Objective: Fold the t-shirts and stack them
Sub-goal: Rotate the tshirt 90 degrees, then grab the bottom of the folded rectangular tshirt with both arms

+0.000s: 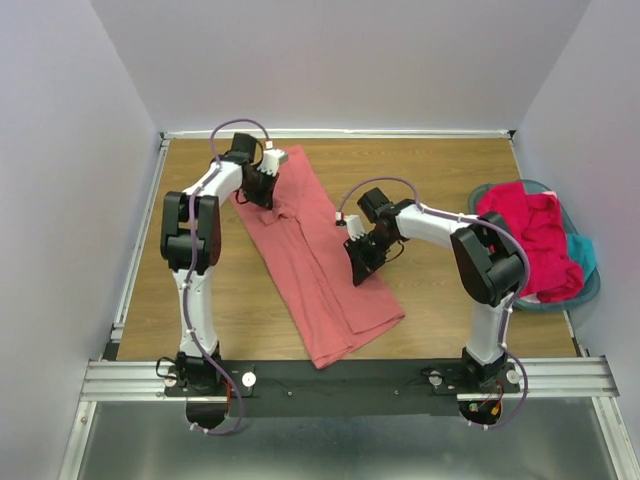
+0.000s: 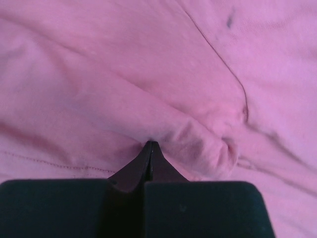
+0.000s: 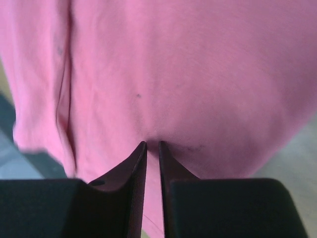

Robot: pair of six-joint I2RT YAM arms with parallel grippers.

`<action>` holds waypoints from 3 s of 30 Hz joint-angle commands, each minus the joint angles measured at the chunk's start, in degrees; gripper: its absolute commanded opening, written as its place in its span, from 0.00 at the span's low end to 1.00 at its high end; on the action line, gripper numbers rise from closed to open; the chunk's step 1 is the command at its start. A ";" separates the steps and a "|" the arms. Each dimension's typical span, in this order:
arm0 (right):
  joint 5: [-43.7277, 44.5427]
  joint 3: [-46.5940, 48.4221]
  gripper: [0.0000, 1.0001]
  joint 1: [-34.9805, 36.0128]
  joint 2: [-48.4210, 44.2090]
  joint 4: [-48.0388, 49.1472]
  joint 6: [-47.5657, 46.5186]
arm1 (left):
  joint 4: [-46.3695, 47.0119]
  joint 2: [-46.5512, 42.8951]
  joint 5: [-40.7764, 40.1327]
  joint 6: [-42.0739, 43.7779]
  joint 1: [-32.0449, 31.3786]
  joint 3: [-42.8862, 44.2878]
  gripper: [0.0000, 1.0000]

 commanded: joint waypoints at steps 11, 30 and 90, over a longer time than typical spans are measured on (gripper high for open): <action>-11.21 4.26 0.32 -1.25 -5.88 2.24 4.91 | -7.45 15.42 -1.91 1.54 -8.25 40.55 0.14; 0.93 34.69 0.36 -9.62 17.32 2.33 7.64 | 8.41 -10.82 14.60 -2.59 -4.99 -6.26 0.20; 1.37 -12.13 0.90 0.73 -32.51 -7.87 -25.68 | -1.87 -70.49 9.62 41.45 -17.51 -53.02 0.93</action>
